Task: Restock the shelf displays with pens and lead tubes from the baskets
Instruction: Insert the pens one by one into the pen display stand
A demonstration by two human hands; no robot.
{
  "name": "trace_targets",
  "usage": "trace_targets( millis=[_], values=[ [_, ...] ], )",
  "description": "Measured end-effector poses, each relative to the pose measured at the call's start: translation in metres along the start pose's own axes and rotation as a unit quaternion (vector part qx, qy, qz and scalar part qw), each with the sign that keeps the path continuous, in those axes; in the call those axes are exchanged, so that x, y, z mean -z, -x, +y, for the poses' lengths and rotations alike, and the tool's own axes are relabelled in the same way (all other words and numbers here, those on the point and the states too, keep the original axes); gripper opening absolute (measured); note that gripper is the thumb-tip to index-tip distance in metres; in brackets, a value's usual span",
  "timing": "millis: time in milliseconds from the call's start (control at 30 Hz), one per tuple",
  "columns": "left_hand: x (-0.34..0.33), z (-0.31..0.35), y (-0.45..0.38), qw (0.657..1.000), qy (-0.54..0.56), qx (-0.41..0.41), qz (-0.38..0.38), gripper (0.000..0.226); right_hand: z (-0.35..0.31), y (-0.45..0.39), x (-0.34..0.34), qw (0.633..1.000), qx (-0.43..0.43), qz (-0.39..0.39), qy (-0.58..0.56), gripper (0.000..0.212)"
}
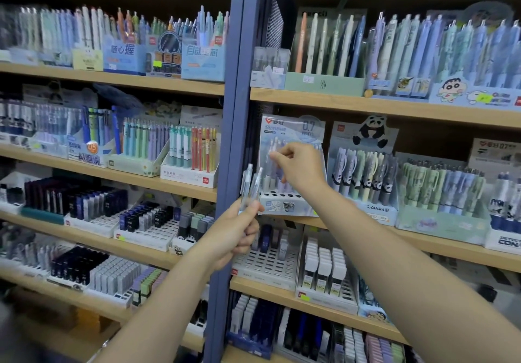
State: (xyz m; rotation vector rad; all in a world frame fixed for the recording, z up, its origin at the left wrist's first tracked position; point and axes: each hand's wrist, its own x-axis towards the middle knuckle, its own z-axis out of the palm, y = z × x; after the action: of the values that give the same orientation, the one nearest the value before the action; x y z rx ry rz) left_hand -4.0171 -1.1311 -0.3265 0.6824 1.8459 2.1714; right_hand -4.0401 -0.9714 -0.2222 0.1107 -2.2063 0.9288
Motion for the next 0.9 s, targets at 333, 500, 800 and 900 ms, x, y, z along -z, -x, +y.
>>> trace_targets(
  millis=[333, 500, 800, 900],
  values=[
    [0.0, 0.001, -0.001, 0.999, 0.019, -0.038, 0.034, 0.023, 0.009, 0.003, -0.001, 0.995, -0.007, -0.057, 0.084, 0.036],
    [-0.007, 0.002, -0.005, 0.997, 0.024, -0.043, 0.055, 0.031, 0.001, 0.029, 0.023, 0.984, -0.064, -0.119, -0.117, 0.041],
    [-0.042, 0.004, -0.016, 0.996, 0.075, -0.023, 0.045, 0.018, 0.013, 0.047, 0.053, 0.968, -0.081, -0.17, -0.165, 0.012],
    [-0.053, 0.003, -0.019, 0.998, 0.046, -0.028, 0.036, 0.019, 0.023, 0.051, 0.065, 0.965, -0.085, -0.168, -0.184, 0.01]
  ],
)
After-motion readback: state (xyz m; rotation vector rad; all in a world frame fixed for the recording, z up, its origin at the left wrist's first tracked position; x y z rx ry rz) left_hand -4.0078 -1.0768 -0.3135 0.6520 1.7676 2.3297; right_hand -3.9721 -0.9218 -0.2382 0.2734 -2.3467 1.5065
